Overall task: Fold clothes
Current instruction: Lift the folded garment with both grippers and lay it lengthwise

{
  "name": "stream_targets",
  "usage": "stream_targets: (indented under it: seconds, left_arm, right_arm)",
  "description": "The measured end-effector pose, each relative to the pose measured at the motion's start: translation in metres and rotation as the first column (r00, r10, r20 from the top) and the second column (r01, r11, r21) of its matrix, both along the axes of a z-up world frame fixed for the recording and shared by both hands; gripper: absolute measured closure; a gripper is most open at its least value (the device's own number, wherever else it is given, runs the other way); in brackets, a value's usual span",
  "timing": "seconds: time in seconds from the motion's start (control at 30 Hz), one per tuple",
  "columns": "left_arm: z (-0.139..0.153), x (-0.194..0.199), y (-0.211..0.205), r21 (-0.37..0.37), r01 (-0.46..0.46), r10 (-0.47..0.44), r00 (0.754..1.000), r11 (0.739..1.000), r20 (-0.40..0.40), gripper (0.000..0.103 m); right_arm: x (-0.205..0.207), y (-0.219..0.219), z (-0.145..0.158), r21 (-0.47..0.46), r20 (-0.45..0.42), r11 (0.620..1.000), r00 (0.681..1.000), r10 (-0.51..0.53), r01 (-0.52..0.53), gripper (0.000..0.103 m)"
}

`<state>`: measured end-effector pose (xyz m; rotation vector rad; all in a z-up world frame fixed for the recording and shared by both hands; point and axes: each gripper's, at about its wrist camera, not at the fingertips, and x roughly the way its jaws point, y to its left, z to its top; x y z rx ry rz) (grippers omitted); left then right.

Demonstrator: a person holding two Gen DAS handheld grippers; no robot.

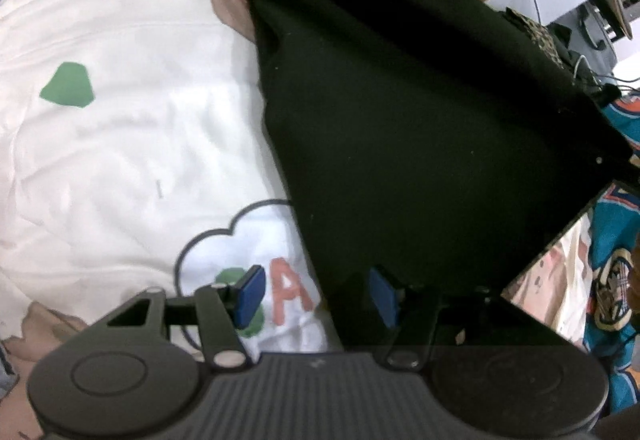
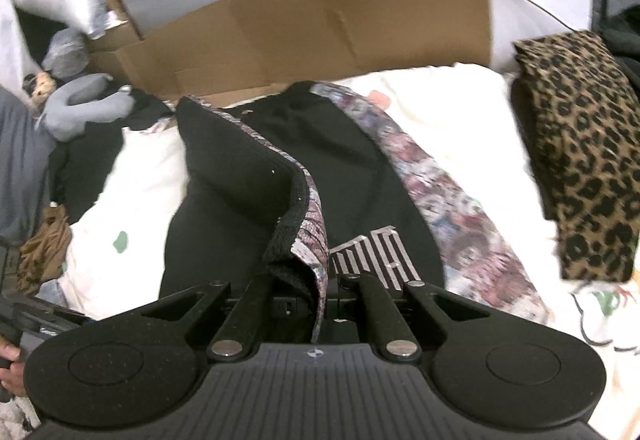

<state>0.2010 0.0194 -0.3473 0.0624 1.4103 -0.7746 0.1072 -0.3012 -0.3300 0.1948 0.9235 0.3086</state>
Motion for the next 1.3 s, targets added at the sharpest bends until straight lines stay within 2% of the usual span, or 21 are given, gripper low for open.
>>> stream_targets:
  seconds: [0.33,0.53,0.67,0.83,0.9,1.13,1.2,1.3]
  left_arm:
    - [-0.003,-0.004,-0.003,-0.004,0.051,-0.051,0.998,0.999,-0.028,0.043]
    - [-0.007,-0.006,0.0,-0.026,0.062,-0.064,0.995,0.998,-0.073,0.043]
    - [-0.011,-0.007,0.003,-0.051,0.068,-0.074,0.99,0.996,-0.119,0.043]
    - [-0.018,-0.014,-0.002,-0.08,0.074,-0.087,0.981,0.994,-0.175,0.043]
    - [-0.02,-0.021,-0.007,-0.089,0.075,-0.092,0.973,0.993,-0.211,0.043]
    - [-0.034,-0.041,-0.028,-0.116,0.067,-0.098,0.953,0.991,-0.287,0.044]
    - [-0.038,-0.044,-0.029,-0.12,0.063,-0.097,0.95,0.991,-0.297,0.051]
    - [-0.039,-0.047,-0.026,-0.126,0.055,-0.093,0.944,0.99,-0.318,0.071]
  right_arm:
    - [-0.007,-0.045,-0.021,-0.036,-0.039,0.992,0.992,-0.123,0.122,0.102]
    - [-0.007,-0.073,-0.04,-0.059,-0.083,0.975,0.972,-0.22,0.216,0.102]
    - [-0.007,-0.092,-0.062,-0.06,-0.143,0.961,0.95,-0.277,0.271,0.101]
    - [-0.012,-0.109,-0.081,-0.055,-0.189,0.947,0.928,-0.321,0.316,0.096]
    - [-0.014,-0.113,-0.081,-0.053,-0.186,0.943,0.924,-0.334,0.33,0.087]
    - [-0.011,-0.127,-0.082,-0.048,-0.165,0.931,0.916,-0.365,0.362,0.084]
    - [-0.008,-0.13,-0.083,-0.047,-0.16,0.928,0.915,-0.371,0.369,0.084]
    - [-0.007,-0.133,-0.083,-0.05,-0.144,0.924,0.913,-0.382,0.379,0.086]
